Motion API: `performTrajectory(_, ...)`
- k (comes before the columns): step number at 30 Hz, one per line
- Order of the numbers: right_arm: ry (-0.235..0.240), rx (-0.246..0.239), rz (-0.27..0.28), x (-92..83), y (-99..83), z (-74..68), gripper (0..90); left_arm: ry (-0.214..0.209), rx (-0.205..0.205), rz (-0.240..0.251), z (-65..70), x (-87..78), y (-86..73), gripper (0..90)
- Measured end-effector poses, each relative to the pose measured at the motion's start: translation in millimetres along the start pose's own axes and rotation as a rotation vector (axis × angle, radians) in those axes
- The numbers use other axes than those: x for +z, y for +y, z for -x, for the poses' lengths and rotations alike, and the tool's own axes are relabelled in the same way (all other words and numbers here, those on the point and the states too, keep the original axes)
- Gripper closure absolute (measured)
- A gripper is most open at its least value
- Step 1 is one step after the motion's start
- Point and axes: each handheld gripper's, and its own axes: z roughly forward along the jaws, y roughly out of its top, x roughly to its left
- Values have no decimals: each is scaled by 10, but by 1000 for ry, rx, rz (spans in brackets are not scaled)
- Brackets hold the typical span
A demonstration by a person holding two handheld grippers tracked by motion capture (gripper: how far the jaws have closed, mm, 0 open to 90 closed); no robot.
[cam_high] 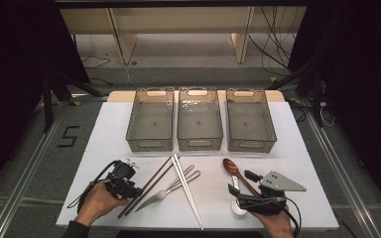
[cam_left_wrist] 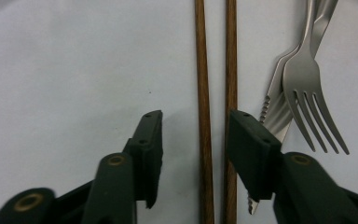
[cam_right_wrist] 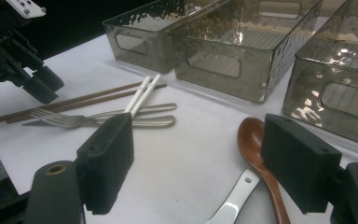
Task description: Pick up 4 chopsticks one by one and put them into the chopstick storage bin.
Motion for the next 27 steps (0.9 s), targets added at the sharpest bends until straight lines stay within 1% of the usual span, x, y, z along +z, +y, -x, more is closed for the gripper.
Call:
performTrajectory(1,0,0,-1,1,-1,-3,268,-2,9,-16,8,15,9,574)
performTrajectory(4,4,-1,1,4,-2,-1,269,-8,6,-24,10,25,24,614)
performTrajectory(5,6,-1,3,4,-2,-2,269,-3,19,-38,4,26,35,625)
performTrajectory(8,10,-2,3,5,0,-5,270,0,27,-59,2,41,62,650)
performTrajectory(9,9,-5,3,6,0,-7,270,0,24,-59,7,55,67,662)
performTrajectory(13,10,-4,2,6,-2,-4,271,-2,40,-87,28,102,78,711)
performTrajectory(18,11,-5,-1,8,-3,-8,273,20,49,-97,52,124,96,722)
performTrajectory(21,11,-4,-5,13,-3,-11,273,44,70,-108,66,126,107,767)
performTrajectory(22,11,-4,-5,13,-3,-11,273,50,72,-108,70,127,108,767)
performTrajectory(27,11,-4,-5,13,-6,-6,277,59,74,-110,79,135,120,818)
